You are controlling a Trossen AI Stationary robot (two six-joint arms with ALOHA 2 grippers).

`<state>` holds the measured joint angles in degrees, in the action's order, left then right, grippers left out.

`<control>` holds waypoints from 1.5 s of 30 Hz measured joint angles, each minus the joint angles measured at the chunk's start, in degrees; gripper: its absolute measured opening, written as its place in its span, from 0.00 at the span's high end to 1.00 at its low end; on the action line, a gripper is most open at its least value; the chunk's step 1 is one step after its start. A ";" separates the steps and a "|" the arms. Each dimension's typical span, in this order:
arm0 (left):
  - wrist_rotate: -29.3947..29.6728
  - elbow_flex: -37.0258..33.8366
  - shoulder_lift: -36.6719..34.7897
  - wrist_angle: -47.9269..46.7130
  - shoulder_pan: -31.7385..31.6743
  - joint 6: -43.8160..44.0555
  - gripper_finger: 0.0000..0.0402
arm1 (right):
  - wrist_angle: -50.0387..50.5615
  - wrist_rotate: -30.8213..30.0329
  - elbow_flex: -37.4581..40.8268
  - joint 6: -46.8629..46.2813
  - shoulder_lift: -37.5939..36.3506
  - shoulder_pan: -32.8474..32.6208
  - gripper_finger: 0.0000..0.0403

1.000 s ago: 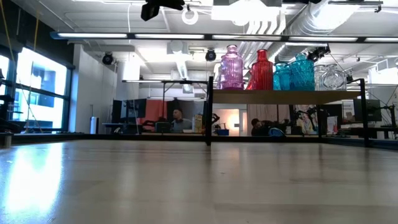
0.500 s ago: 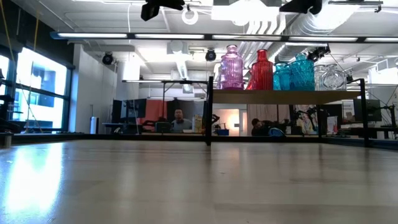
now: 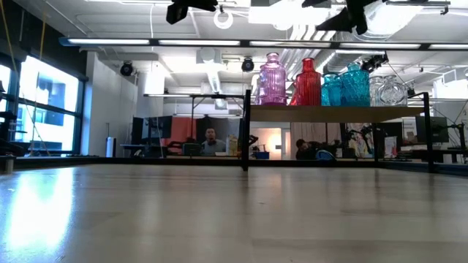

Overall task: Sort vases onto shelf
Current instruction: Adjust the vases on the shelf

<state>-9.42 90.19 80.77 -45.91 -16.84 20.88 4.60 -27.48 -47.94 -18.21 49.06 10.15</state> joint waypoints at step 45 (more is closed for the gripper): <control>-0.01 0.00 0.04 -0.07 0.00 -0.07 0.89 | 45.17 16.45 -35.09 -6.13 20.16 18.14 0.17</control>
<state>-9.43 90.19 80.82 -45.98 -16.84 20.82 49.77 -11.03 -83.03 -24.34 69.22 28.29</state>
